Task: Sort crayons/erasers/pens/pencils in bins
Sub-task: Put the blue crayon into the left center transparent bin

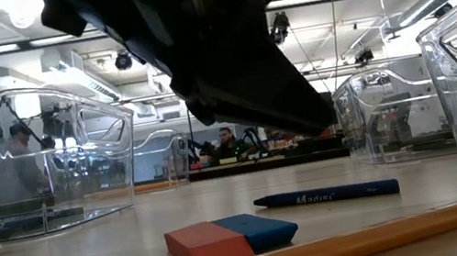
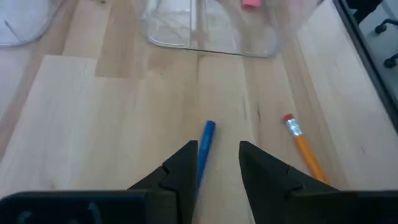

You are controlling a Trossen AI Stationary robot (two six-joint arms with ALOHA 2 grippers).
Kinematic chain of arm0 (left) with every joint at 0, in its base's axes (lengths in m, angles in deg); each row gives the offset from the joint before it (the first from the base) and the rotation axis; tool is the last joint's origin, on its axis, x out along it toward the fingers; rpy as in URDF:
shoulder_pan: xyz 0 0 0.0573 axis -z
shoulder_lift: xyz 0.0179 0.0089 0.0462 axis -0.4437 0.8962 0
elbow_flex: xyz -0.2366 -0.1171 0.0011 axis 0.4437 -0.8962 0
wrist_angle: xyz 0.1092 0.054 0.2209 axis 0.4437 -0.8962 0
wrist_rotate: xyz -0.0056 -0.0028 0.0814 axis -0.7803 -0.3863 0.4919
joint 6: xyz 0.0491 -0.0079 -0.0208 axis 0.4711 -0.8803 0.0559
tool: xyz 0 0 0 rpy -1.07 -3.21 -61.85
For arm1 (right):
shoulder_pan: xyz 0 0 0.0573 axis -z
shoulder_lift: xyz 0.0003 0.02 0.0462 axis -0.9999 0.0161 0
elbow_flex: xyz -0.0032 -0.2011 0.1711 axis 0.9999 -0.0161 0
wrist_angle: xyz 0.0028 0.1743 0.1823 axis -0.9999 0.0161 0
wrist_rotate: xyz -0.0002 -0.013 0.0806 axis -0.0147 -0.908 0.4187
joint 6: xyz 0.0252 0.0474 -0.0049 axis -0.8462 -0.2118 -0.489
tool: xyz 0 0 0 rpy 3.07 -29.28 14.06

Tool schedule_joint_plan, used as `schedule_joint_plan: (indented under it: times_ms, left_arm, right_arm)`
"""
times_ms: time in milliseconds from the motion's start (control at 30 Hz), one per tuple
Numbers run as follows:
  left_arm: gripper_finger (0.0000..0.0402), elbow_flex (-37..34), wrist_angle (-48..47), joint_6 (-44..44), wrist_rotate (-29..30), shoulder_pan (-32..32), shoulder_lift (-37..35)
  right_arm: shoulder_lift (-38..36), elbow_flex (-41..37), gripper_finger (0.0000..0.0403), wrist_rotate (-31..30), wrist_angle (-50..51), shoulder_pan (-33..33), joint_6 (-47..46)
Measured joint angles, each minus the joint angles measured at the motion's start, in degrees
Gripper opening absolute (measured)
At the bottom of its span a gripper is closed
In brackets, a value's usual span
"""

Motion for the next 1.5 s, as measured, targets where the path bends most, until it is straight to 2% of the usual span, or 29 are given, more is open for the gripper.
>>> schedule_joint_plan:
  times_ms: [267, 367, 533, 767, 1100, 1500]
  left_arm:
    - [0.0156, -0.1, -0.1, 0.5, -1.7, -0.9, 0.0]
    - [0.0169, -0.7, 0.0, 4.7, -3.4, -0.9, 0.0]
    - [0.0171, -1.4, -0.1, 10.1, -3.6, -1.1, 0.3]
    - [0.0171, -2.3, -2.5, 10.6, -0.8, -2.5, 0.3]
    - [0.0171, -2.7, -5.0, 10.6, -4.9, -2.7, 0.6]
    - [0.0171, -2.6, -5.0, 10.3, -5.4, -2.6, 1.7]
  right_arm:
    - [0.0, 0.0, 0.0128, 0.0, -0.1, 0.0, 0.0]
    - [0.0, 0.0, 0.0128, 0.0, -0.1, 0.0, 0.0]
    - [0.0, 0.0, 0.0128, 0.0, -0.1, 0.0, 0.0]
    - [0.0, 0.0, 0.0128, -0.1, -0.3, 0.0, 0.0]
    - [0.0, 0.0, 0.0128, -0.2, -0.4, 0.0, 0.0]
    - [0.0, 0.0, 0.0128, -0.2, -0.3, 0.0, 1.3]
